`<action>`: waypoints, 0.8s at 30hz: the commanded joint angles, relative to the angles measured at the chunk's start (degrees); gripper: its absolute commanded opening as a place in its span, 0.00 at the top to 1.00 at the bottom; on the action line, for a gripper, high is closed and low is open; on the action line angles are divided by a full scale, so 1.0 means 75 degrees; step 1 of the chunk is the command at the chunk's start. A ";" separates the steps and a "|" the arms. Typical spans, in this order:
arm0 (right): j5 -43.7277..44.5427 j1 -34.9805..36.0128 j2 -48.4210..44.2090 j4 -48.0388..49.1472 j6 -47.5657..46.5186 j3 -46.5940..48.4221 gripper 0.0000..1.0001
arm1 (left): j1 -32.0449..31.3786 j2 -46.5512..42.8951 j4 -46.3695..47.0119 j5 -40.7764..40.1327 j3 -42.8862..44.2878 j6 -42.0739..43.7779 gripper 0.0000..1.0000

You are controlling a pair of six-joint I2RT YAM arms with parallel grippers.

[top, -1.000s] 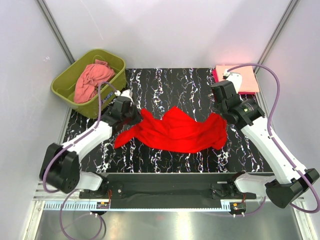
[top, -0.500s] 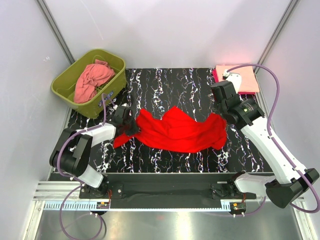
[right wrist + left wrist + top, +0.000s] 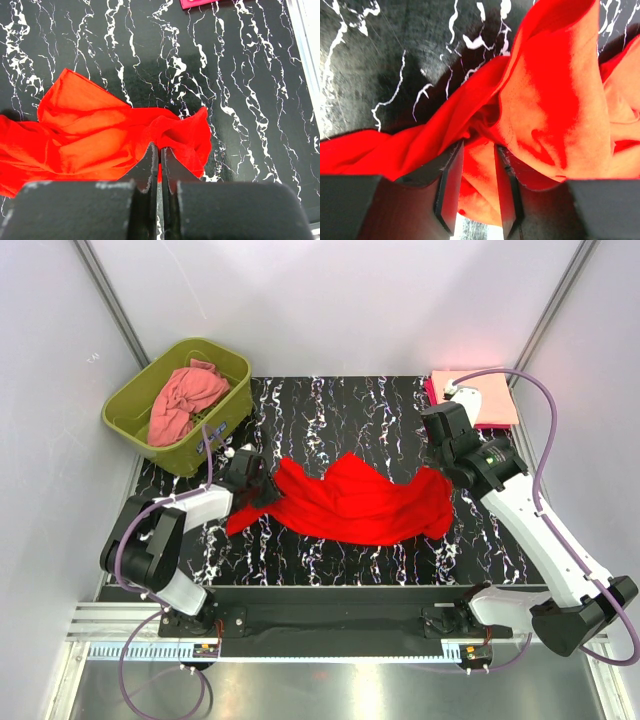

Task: Fold and stack the t-shirts
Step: Flatten the tshirt out

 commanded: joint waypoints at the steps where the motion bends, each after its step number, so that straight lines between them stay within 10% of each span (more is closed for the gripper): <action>1: -0.0058 -0.0042 -0.0040 0.0341 -0.0066 -0.0044 1.00 | 0.0040 0.0102 0.0266 -0.0421 0.0382 0.0031 0.63; 24: -0.0163 -0.0042 0.0053 0.0493 -0.0159 -0.0173 1.00 | 0.0040 0.0664 0.0325 -0.0573 0.1120 0.0031 0.62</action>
